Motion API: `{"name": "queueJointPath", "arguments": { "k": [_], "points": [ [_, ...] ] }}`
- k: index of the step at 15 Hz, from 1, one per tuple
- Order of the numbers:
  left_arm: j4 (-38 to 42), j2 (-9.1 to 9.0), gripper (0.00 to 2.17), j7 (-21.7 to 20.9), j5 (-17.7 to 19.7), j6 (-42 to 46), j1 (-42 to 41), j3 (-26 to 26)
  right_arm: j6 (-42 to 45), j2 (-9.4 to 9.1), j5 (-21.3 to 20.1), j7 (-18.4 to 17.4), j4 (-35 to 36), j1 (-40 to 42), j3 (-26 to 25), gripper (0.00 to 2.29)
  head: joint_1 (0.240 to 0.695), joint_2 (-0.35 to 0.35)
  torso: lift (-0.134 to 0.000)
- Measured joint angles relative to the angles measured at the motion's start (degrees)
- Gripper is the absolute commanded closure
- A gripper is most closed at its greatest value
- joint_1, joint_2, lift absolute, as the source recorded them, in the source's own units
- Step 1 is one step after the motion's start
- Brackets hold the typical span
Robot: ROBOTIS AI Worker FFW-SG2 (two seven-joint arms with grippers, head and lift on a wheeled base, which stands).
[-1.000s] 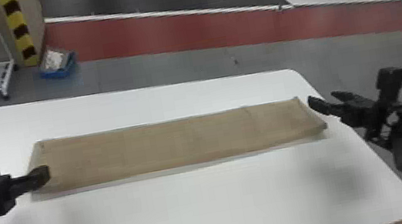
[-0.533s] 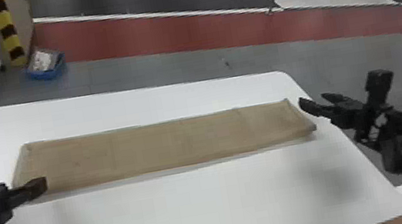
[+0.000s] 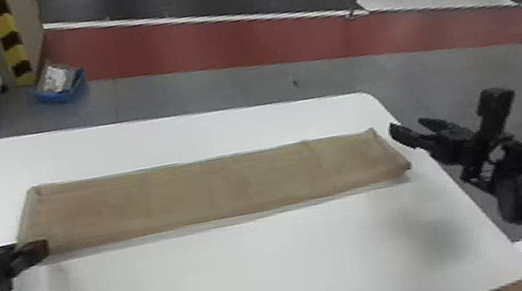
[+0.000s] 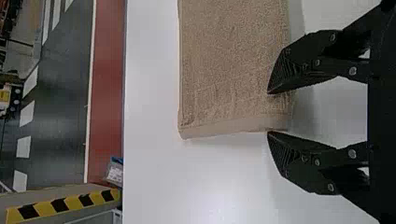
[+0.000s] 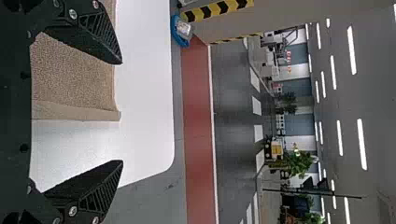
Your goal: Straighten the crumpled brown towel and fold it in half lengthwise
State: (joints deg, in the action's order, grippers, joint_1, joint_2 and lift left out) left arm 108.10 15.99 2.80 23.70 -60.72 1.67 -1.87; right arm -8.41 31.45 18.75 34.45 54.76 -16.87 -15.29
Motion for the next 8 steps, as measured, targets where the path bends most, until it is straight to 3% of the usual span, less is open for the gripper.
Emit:
{"name": "queueJointPath", "arguments": {
  "k": [2,8],
  "points": [
    [0.5,0.02,1.71,0.1,0.1,-1.3,0.0,0.2,-0.1,0.00,0.1,0.0,0.3,0.0,0.0,0.15,0.695,-0.293,-0.123],
    [4.1,0.61,1.71,0.0,0.1,-4.4,-1.3,3.1,0.0,0.01,0.9,0.1,0.4,0.0,0.0,0.15,0.695,-0.278,-0.123]
  ]
}}
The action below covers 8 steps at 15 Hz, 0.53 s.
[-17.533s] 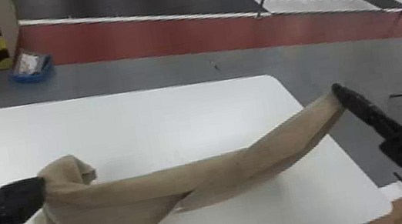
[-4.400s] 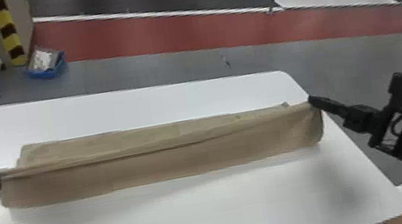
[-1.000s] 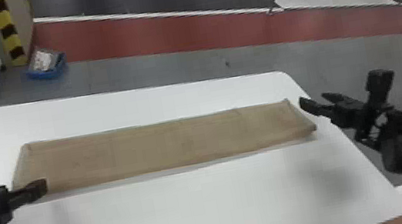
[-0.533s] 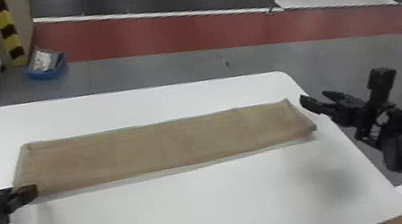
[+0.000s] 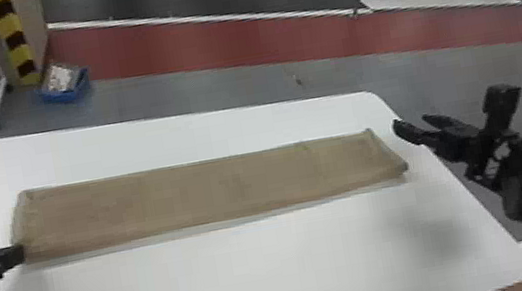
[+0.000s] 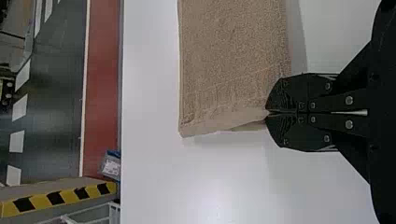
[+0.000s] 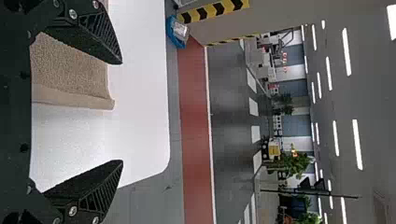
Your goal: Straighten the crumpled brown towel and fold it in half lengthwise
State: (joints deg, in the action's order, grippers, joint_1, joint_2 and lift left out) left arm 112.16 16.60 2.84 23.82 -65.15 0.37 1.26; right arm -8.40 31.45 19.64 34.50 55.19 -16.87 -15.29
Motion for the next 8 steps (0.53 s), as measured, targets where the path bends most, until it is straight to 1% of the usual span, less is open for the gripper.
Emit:
{"name": "queueJointPath", "arguments": {
  "k": [2,6,7,8],
  "points": [
    [0.1,0.68,1.71,0.0,-0.3,0.0,-0.2,1.3,0.0,0.00,0.2,0.0,0.0,0.0,0.1,0.15,0.695,-0.267,-0.123],
    [0.4,2.23,1.69,-0.1,-1.0,-0.8,-0.5,4.5,0.0,-0.16,0.3,0.0,0.0,0.0,0.5,0.15,0.695,-0.217,-0.123],
    [1.2,2.47,1.12,-0.1,-1.1,-1.9,-0.9,5.3,0.0,-0.22,0.3,0.0,0.0,0.0,0.5,0.15,0.695,-0.211,-0.123],
    [2.1,2.58,0.12,-0.1,-1.2,-2.6,-1.3,5.7,0.0,-0.30,0.3,0.0,0.1,0.0,0.5,0.15,0.695,-0.207,-0.123]
  ]
}}
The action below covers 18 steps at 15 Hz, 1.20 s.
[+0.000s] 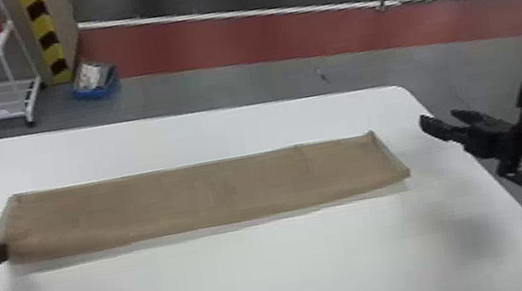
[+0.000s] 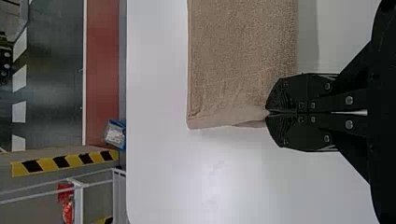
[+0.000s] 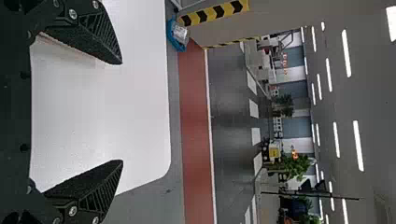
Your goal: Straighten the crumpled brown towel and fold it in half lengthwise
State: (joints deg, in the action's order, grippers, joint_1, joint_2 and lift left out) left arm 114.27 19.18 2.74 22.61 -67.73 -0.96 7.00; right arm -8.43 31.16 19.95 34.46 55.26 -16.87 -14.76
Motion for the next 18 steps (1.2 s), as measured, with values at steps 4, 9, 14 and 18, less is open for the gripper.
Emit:
{"name": "queueJointPath", "arguments": {
  "k": [4,9,14,18],
  "points": [
    [3.9,0.07,0.03,-0.8,-0.7,0.8,-1.9,0.9,-4.4,-0.42,-0.2,2.3,2.0,-0.1,0.7,0.15,0.695,-0.188,-0.123],
    [-0.6,0.07,0.05,-1.4,-0.4,11.8,0.3,1.0,-9.8,-0.88,-1.0,4.7,3.8,-2.7,4.9,0.22,0.695,-0.128,-0.123],
    [-9.4,0.16,0.04,-7.1,0.2,8.0,9.2,0.7,-21.5,-1.06,-8.3,16.4,3.7,-8.7,5.6,0.26,0.695,-0.089,-0.123],
    [-15.7,0.49,0.05,-10.1,-0.8,-4.3,16.4,-0.8,-22.8,-0.62,-13.4,17.8,4.1,-8.9,5.4,0.26,0.695,-0.108,-0.123]
  ]
}}
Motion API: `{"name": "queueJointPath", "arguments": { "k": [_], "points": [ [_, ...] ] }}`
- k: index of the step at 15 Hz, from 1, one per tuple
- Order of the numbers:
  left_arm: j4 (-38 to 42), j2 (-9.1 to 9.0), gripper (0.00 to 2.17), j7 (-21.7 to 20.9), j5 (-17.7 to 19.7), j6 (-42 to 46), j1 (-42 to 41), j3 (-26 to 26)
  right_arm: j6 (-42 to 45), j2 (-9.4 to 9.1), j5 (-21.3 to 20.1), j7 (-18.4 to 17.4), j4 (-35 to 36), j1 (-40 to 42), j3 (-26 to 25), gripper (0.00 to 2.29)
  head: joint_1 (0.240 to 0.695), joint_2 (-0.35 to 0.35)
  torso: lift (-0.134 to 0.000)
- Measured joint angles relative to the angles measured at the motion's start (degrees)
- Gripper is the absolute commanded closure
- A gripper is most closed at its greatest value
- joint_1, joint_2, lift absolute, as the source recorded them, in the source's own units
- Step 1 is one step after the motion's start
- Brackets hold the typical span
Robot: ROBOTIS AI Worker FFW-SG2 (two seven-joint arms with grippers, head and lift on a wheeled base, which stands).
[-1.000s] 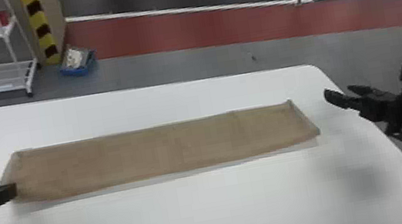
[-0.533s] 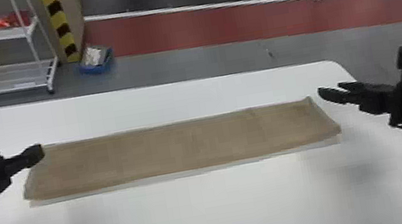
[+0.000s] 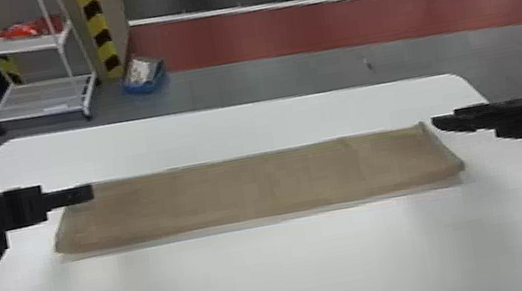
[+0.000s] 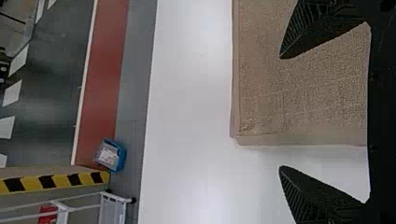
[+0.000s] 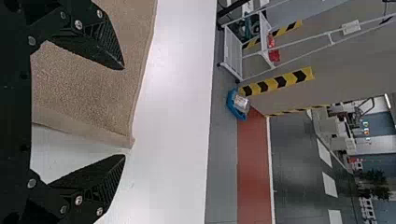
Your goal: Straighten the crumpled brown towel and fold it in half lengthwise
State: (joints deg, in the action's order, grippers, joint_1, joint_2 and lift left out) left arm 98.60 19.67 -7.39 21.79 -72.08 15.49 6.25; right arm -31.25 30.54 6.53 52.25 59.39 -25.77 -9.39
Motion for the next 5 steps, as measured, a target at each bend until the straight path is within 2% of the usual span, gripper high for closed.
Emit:
{"name": "queueJointPath", "arguments": {
  "k": [5],
  "points": [
    [-3.7,-0.23,0.05,-1.0,-2.0,-0.2,2.1,-3.1,0.7,0.12,-4.0,-0.2,-0.4,-0.1,0.2,0.32,0.695,-0.129,-0.123]
  ]
}}
